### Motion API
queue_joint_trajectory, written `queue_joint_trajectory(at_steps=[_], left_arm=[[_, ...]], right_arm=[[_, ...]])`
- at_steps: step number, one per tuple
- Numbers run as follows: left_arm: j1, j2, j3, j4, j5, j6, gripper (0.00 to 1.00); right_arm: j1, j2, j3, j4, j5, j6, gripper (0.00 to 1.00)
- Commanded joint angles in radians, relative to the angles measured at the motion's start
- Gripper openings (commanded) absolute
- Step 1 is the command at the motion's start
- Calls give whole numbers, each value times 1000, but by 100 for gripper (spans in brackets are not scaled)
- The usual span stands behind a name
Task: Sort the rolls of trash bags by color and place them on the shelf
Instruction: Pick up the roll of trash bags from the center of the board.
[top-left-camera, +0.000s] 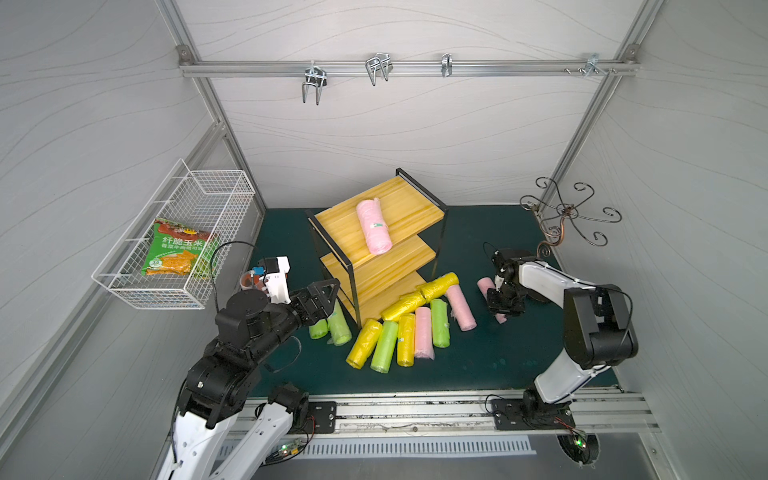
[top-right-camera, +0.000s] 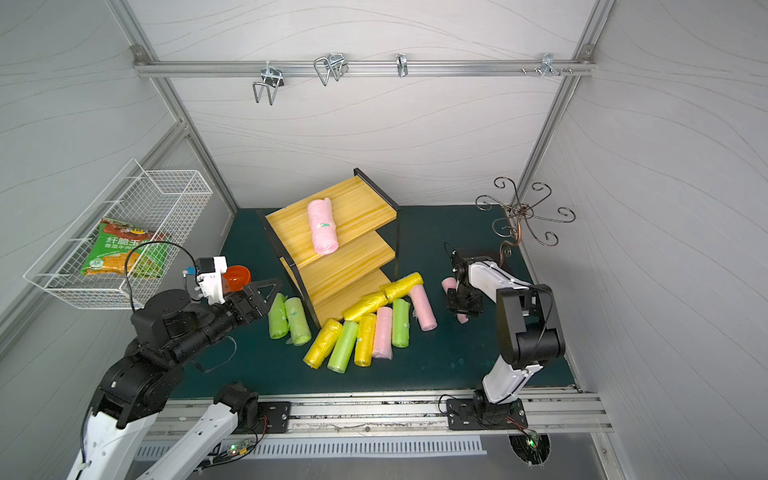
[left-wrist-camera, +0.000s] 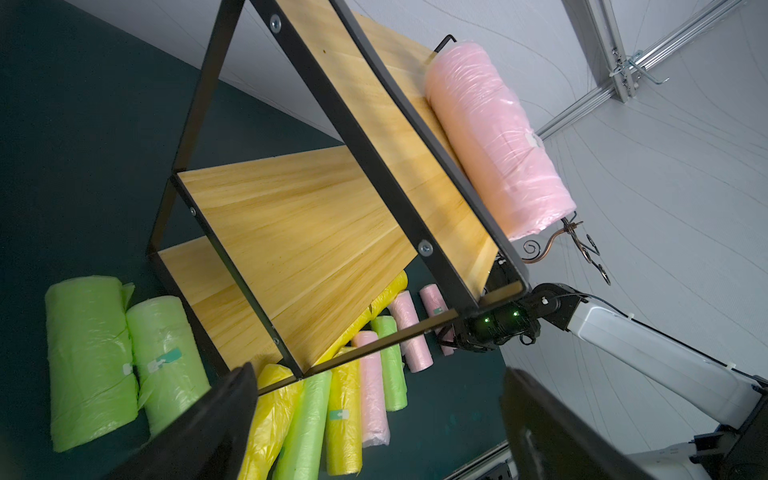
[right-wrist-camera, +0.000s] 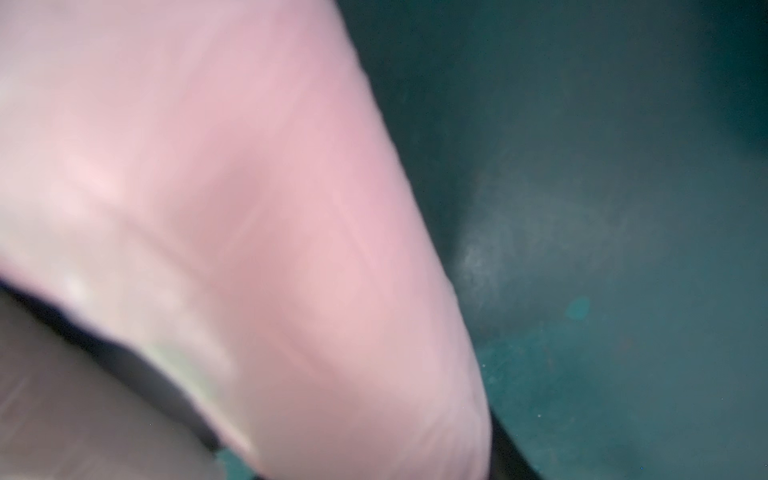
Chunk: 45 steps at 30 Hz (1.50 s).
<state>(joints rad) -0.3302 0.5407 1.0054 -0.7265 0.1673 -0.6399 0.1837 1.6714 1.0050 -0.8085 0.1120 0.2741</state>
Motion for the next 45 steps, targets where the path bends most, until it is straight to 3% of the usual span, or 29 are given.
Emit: queue_joint_trajectory(at_steps=[1, 4, 7, 9, 27, 30, 34, 37, 42, 45], left_arm=[[0, -13, -3, 62, -14, -6, 96], [-1, -14, -5, 60, -15, -7, 96], [0, -16, -7, 54, -16, -7, 96], [-1, -18, -12, 53, -16, -7, 96], [-1, -16, -27, 49, -30, -1, 96], [-1, -18, -26, 39, -40, 5, 96], [0, -19, -29, 37, -49, 6, 96], [0, -18, -29, 41, -48, 3, 95], [-1, -15, -18, 41, -48, 5, 94], [0, -12, -12, 45, -43, 2, 93]], right_arm=[[0, 20, -4, 1, 6, 9, 31], [5, 40, 14, -12, 17, 10, 35], [13, 40, 31, -29, 37, 11, 60], [14, 39, 42, -35, 42, 10, 64], [1, 172, 189, -17, 13, -95, 58], [2, 192, 205, -16, 10, -97, 49], [18, 180, 199, -30, 8, -87, 17], [53, 125, 196, -68, 40, -82, 1], [103, -64, 220, -158, 52, -65, 0], [115, -210, 276, -200, -5, -74, 0]])
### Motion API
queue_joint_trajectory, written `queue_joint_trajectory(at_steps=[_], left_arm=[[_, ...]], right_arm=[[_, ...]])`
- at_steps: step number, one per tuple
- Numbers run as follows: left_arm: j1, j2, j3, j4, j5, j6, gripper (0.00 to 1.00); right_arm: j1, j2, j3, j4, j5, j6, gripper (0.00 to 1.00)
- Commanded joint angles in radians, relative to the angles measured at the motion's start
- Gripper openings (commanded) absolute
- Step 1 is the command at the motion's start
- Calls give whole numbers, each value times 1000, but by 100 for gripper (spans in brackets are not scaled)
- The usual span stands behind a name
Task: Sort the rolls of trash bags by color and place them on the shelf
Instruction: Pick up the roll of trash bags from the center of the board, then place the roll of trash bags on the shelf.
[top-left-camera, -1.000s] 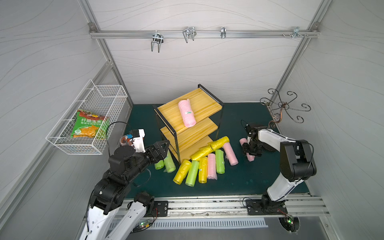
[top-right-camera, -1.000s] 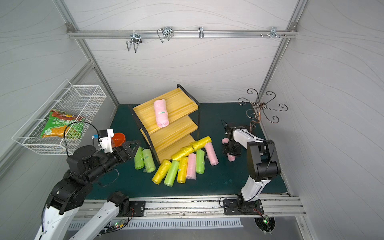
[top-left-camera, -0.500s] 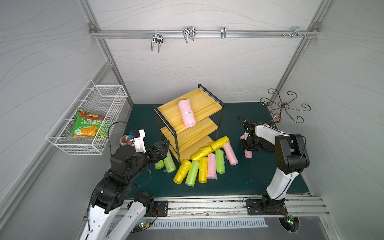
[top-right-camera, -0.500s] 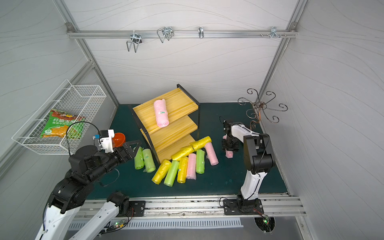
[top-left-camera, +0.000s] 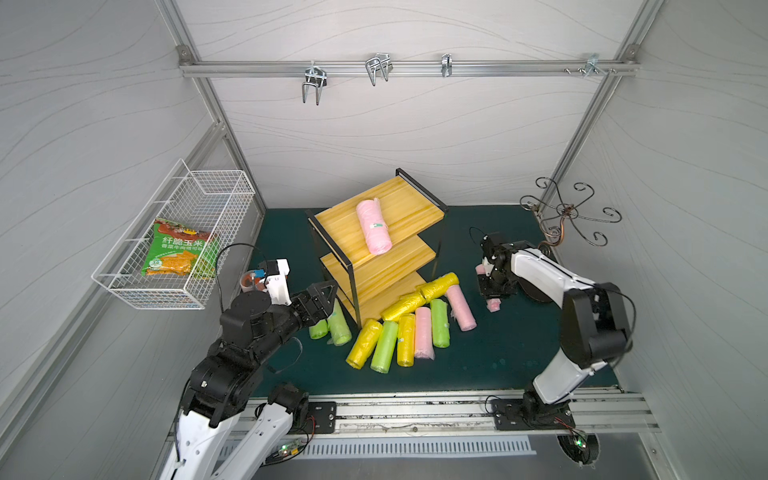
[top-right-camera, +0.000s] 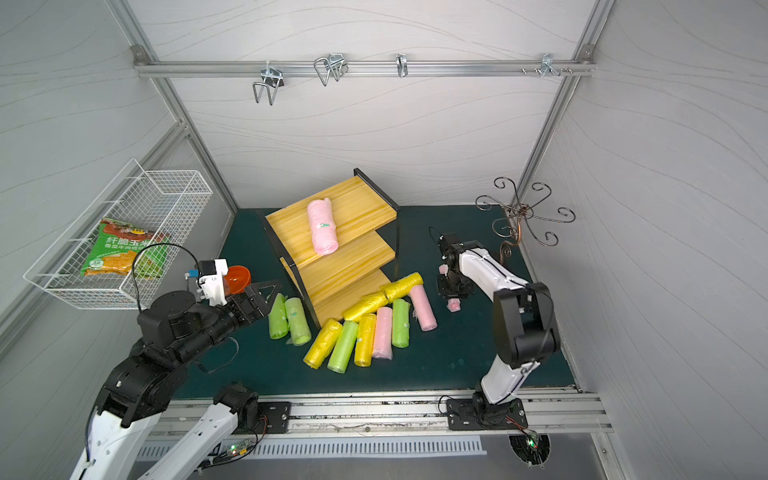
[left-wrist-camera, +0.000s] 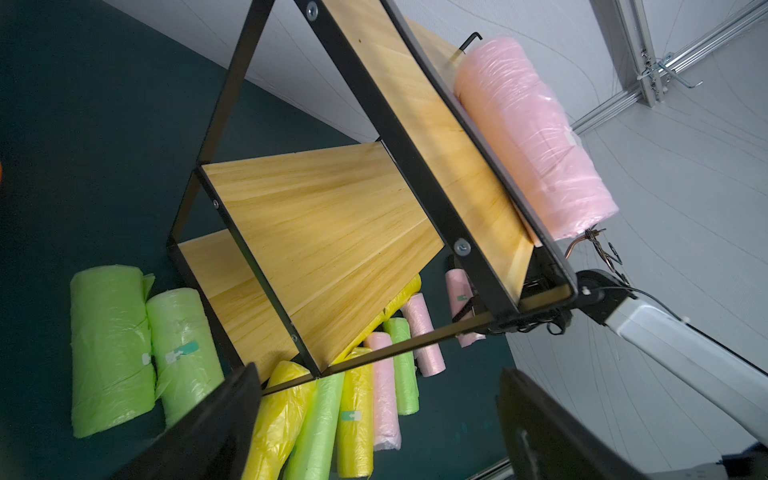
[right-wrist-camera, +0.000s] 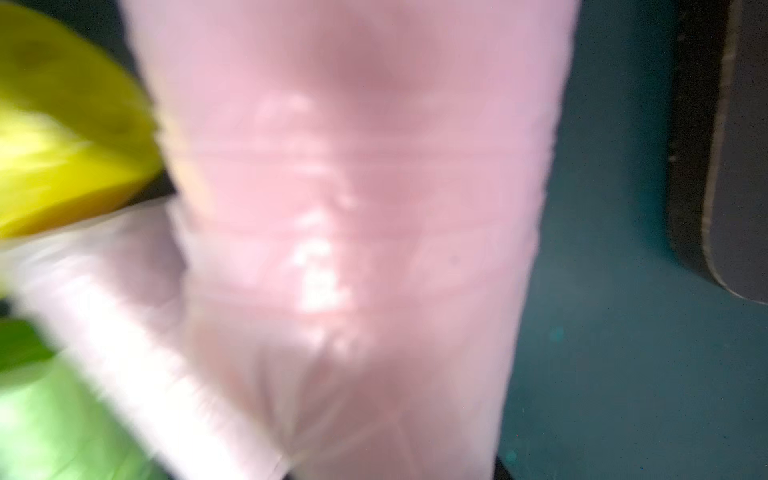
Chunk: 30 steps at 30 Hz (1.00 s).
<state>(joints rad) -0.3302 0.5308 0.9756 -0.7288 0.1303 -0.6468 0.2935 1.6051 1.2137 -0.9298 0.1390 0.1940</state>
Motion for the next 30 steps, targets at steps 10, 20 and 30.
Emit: queue_joint_trajectory(at_steps=[10, 20, 30], left_arm=[[0, 10, 23, 63, 10, -8, 92], [-1, 28, 38, 69, 17, -17, 91], [-1, 29, 31, 70, 8, -17, 91]], right_arm=[[48, -413, 385, -69, -326, -34, 0], [127, -321, 518, 199, -725, 59, 0], [219, -70, 753, 295, -903, 164, 0]])
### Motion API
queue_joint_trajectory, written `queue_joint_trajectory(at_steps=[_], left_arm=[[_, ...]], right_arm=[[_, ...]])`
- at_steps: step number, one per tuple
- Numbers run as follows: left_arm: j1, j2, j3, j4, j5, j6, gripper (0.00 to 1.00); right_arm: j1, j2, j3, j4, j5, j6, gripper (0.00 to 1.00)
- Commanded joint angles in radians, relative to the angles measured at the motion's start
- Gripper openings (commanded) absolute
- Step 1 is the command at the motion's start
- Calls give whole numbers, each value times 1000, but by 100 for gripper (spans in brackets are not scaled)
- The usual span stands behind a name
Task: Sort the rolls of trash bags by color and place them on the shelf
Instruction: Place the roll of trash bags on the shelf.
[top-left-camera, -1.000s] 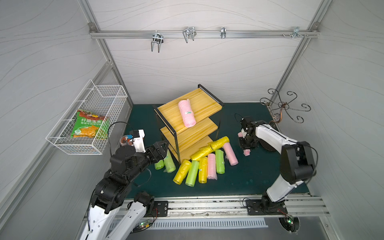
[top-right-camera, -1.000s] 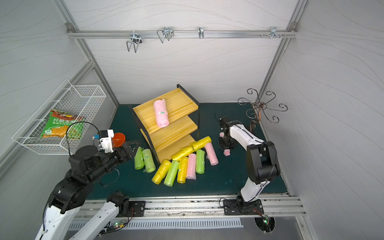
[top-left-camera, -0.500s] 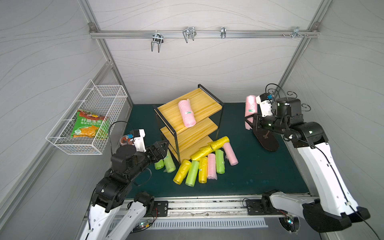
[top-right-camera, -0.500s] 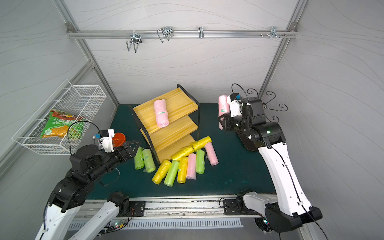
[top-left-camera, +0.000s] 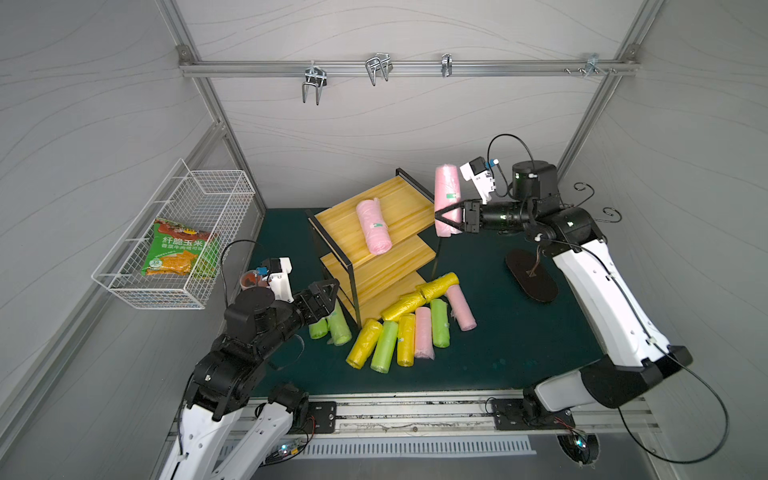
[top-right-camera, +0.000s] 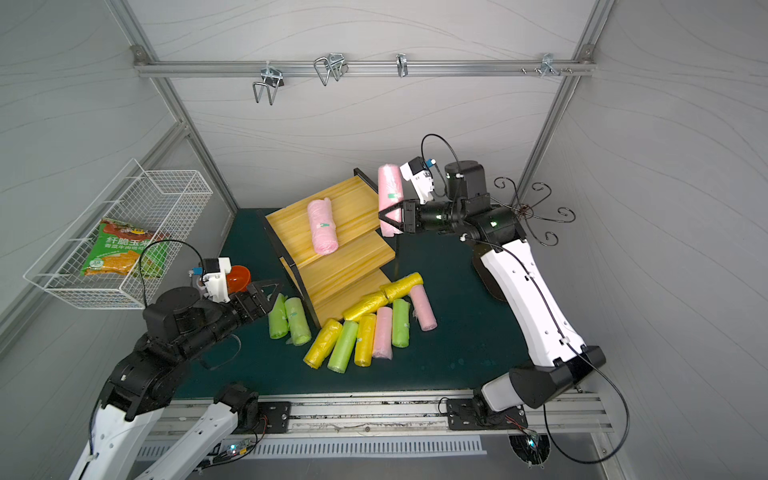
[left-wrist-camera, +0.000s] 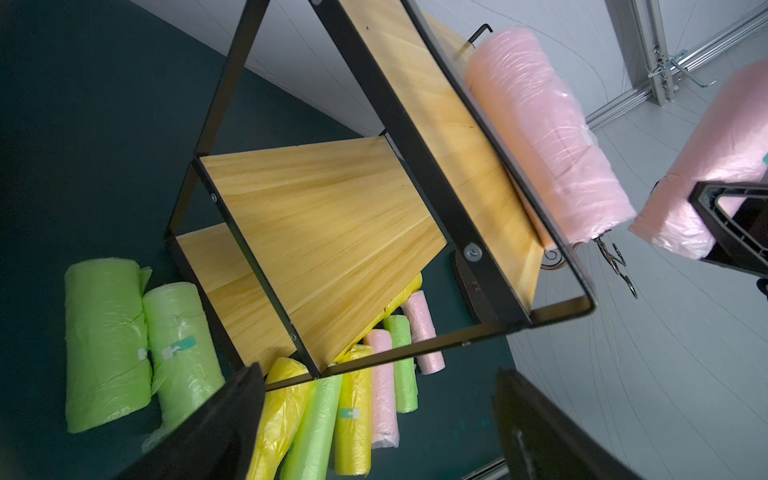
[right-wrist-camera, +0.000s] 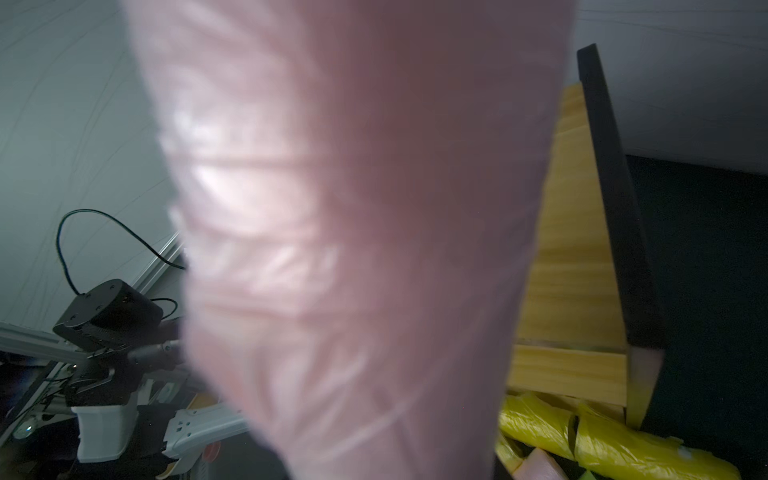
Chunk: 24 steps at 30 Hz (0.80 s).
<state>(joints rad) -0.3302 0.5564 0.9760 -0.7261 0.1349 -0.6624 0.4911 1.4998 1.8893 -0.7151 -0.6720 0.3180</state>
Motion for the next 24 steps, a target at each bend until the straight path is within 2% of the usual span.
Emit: queue_joint_trajectory(at_steps=[1, 12, 20, 24], left_arm=[[0, 6, 29, 70, 3, -1, 91], [0, 2, 26, 66, -1, 12, 91], [-1, -1, 19, 69, -3, 9, 91], [-1, -4, 11, 72, -3, 3, 91]], right_arm=[[29, 64, 106, 82, -109, 52, 0], [106, 252, 267, 59, -175, 127, 0], [114, 364, 384, -67, -107, 130, 0], [115, 390, 394, -93, -71, 127, 8]])
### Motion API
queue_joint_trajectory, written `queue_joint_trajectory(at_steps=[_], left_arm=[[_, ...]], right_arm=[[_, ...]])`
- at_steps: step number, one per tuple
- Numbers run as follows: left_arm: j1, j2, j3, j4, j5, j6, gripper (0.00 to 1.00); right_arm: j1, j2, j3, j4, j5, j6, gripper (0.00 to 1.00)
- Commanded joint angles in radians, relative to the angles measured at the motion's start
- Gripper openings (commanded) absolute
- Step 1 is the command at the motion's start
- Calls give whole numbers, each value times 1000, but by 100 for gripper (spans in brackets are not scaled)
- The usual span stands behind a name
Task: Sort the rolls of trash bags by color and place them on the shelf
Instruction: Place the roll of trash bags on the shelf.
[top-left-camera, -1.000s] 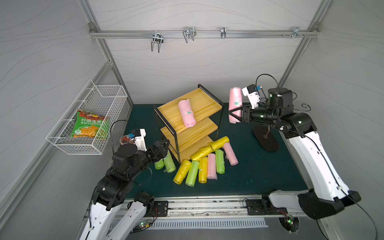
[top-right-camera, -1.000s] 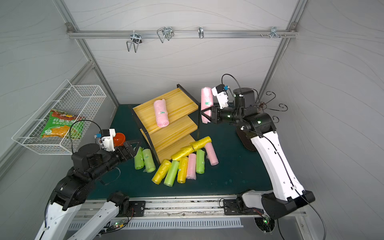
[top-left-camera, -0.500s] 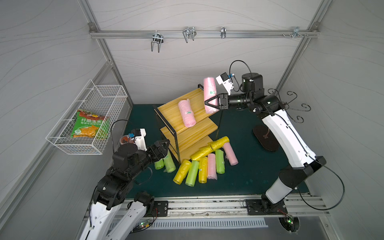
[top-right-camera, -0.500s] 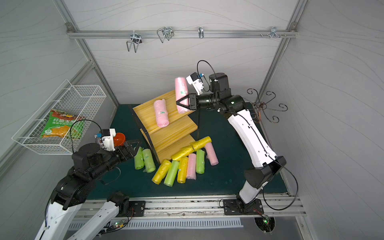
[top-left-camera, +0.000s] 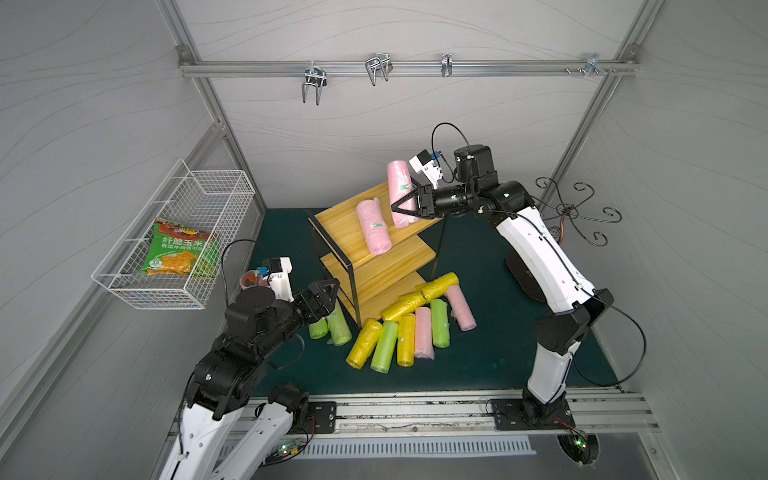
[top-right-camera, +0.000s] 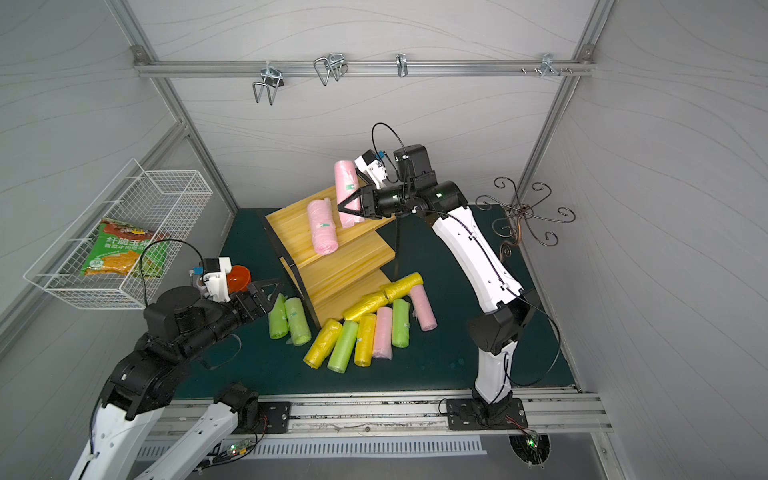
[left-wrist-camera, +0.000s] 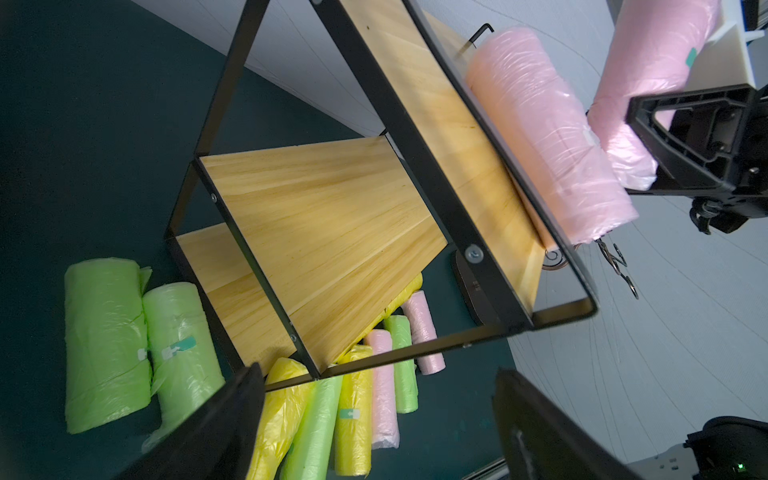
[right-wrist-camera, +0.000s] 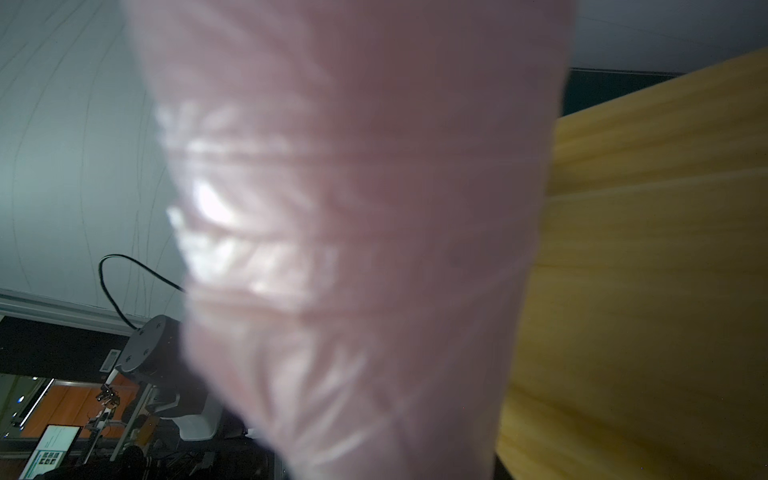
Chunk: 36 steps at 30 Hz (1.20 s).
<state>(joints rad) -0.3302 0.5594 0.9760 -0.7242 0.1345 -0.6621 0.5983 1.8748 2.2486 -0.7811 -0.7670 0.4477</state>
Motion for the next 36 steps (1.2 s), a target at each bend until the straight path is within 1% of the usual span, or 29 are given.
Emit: queue_joint_trajectory(at_steps=[1, 9, 11, 12, 13, 17, 24, 30, 33, 36], left_arm=[[0, -9, 9, 71, -2, 1, 91], [-1, -9, -1, 75, -3, -2, 91], [-1, -8, 0, 75, -3, -2, 91], [0, -7, -2, 77, -5, -2, 91], [-1, -7, -2, 78, -3, -3, 91], [0, -6, -7, 79, -3, -7, 91], [-1, -8, -8, 79, -5, -7, 91], [-1, -9, -12, 79, -6, -7, 91], [0, -7, -13, 79, -6, -7, 91], [-1, -7, -15, 79, -5, -7, 91]], right_arm=[[8, 22, 39, -39, 29, -5, 10], [15, 40, 61, -88, 32, -8, 20], [16, 44, 70, -96, 25, -3, 28], [16, 51, 83, -106, 23, -3, 35], [16, 57, 95, -117, 24, -4, 40], [16, 63, 110, -136, 57, -16, 50], [15, 68, 124, -163, 130, -28, 52], [16, 76, 162, -265, 216, -73, 53], [15, 69, 175, -314, 250, -103, 59], [23, 51, 182, -349, 288, -128, 68]])
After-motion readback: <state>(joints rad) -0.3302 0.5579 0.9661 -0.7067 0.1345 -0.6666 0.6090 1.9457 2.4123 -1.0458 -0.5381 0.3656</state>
